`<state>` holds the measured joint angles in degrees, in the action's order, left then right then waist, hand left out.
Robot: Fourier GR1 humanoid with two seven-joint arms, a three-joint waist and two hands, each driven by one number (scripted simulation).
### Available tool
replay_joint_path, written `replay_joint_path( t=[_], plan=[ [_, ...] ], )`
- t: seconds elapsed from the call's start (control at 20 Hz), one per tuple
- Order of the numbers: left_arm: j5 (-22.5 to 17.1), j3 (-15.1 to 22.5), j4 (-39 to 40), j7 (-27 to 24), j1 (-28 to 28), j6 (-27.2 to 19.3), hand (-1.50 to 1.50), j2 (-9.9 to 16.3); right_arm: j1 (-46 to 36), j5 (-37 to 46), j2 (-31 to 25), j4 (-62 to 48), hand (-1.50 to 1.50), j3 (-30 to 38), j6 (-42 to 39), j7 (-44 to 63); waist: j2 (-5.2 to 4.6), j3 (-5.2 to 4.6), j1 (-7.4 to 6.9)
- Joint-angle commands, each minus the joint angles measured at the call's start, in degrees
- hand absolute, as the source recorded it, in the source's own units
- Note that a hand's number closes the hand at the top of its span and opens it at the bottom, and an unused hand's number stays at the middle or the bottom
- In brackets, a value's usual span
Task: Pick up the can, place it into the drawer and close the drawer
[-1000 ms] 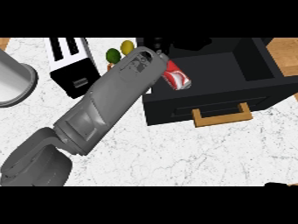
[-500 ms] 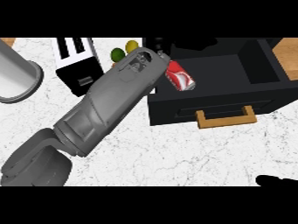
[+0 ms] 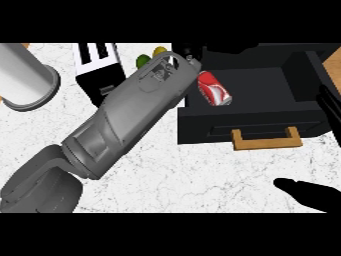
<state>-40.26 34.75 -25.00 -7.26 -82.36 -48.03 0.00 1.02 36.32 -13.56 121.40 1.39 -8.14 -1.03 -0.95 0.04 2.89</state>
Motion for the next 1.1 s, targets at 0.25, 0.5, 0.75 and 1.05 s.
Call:
replay_joint_path(
  t=[0.25, 0.5, 0.75, 1.05],
  plan=[
    [1.3, -0.6, -2.7, 4.4, -1.0, 1.9, -1.5, 2.7, -7.0, 19.7, 0.4, -12.7, -1.5, -8.6, 4.9, 3.1, 0.9, -0.06, -3.33],
    [3.3, -1.1, -5.3, 6.4, 0.4, 0.2, -1.5, 3.7, -9.3, 24.7, 4.2, -25.8, -1.5, -9.0, 14.2, 0.3, 0.94, 0.0, -3.48],
    [4.9, 0.2, -11.3, 12.1, 1.9, 1.7, -1.5, 9.1, -14.0, 24.2, 5.1, -40.7, -1.5, -4.1, 22.9, -4.2, 1.08, 0.04, -4.95],
    [6.4, 0.9, -22.6, 16.9, 8.0, 2.3, -1.5, 16.3, -17.8, 25.1, 4.5, -49.5, -1.5, -1.4, 26.9, -6.2, 1.37, 0.01, -5.7]
  ],
)
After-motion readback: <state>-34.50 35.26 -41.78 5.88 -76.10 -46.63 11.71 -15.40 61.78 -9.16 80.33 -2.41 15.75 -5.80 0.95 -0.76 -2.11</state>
